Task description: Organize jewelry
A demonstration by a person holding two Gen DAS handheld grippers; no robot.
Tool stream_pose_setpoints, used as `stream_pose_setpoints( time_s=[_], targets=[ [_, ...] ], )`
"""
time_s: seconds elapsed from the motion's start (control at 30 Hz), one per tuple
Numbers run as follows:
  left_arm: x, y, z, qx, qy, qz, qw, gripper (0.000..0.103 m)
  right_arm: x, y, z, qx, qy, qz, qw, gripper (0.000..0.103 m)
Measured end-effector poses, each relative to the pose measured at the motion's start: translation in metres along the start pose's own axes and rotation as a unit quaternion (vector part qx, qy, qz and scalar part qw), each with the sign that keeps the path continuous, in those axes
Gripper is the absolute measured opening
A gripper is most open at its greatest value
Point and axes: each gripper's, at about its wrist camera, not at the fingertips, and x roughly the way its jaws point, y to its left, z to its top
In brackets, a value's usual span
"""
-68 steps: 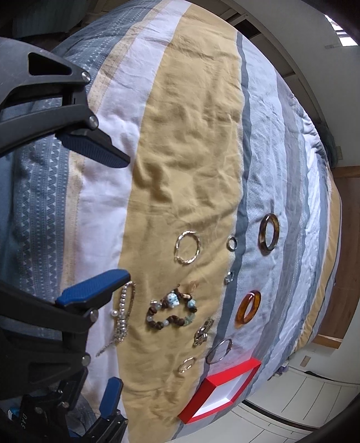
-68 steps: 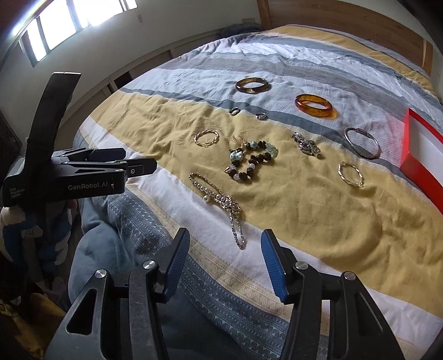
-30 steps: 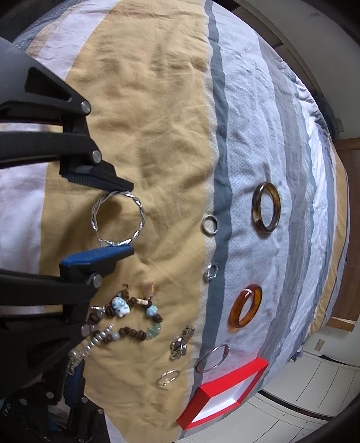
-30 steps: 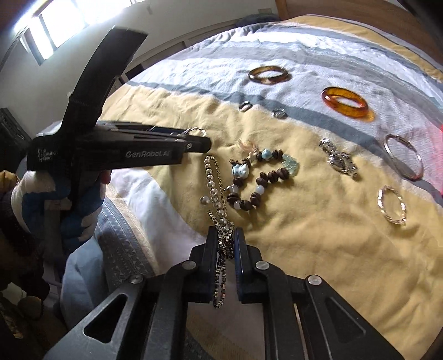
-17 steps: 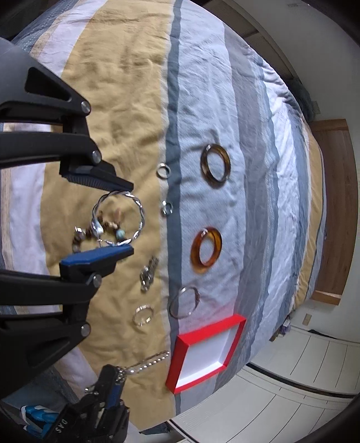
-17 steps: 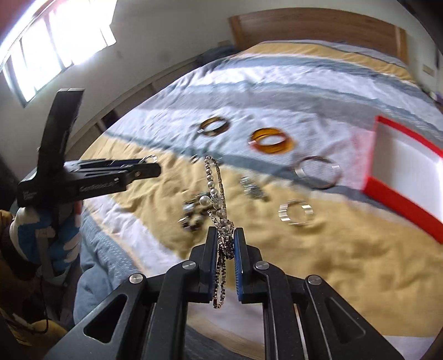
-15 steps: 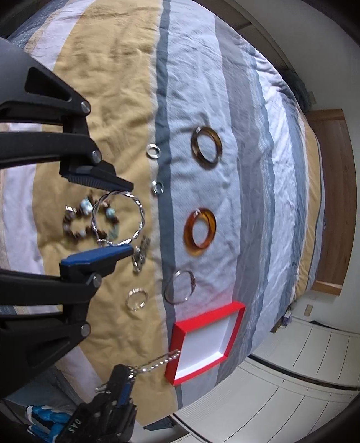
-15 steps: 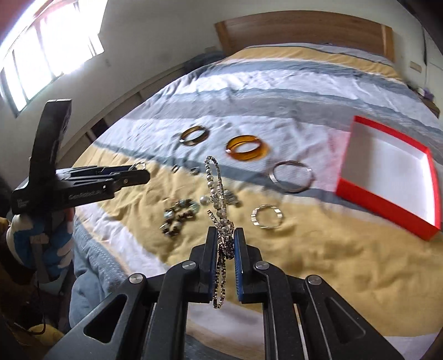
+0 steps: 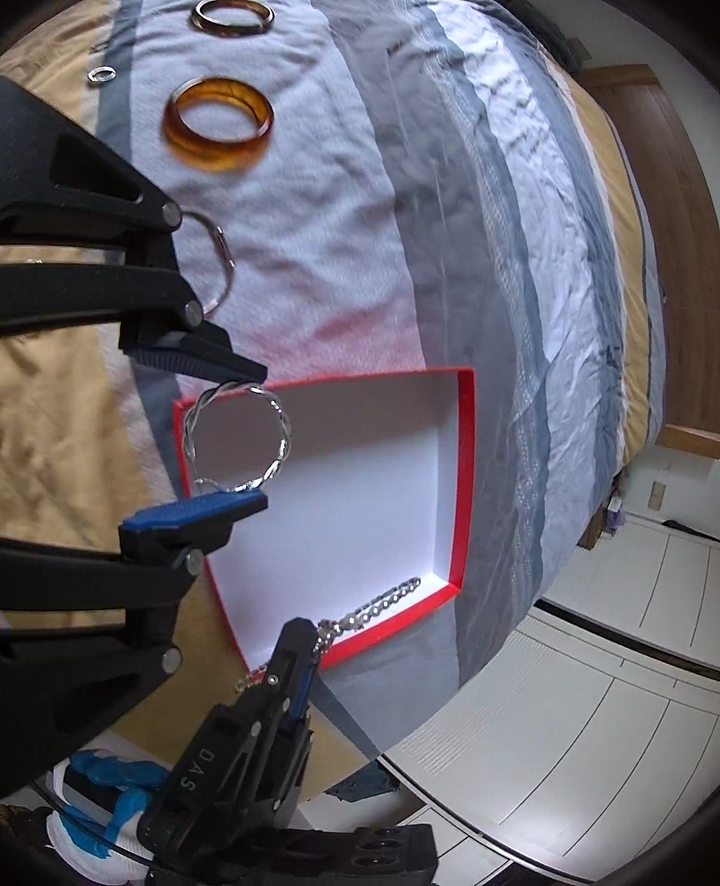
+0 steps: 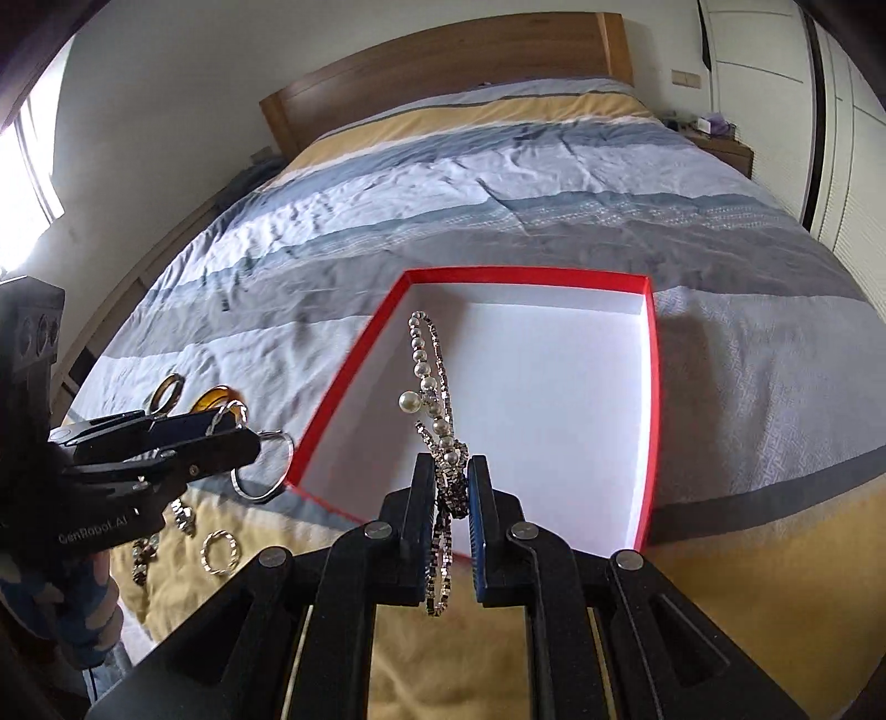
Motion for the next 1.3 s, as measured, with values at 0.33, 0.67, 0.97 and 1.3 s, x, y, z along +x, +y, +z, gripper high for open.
stream_pose_setpoints(
  time_s=[0.33, 0.67, 0.97, 1.3],
  targets=[
    [0.069, -0.015, -0.003, 0.007, 0.044, 0.033, 0.9985, 0.037, 0.066, -0.036, 0.006, -0.007, 0.052, -0.027, 0.998, 0.01],
    [0.067, -0.015, -0.035, -0.062, 0.088, 0.035, 0.9936, 0.038, 0.071, -0.03, 0.004, -0.051, 0.078, -0.039, 0.995, 0.01],
    [0.067, -0.016, -0.022, -0.045, 0.072, 0.056, 0.9948, 0.039, 0.053, -0.033, 0.009, -0.053, 0.067, -0.049, 0.995, 0.045],
    [0.008, -0.009, -0.009, -0.051, 0.016, -0.01, 0.9985, 0.042, -0.038, -0.041, 0.002, -0.001, 0.002, -0.063, 0.998, 0.049]
  ],
)
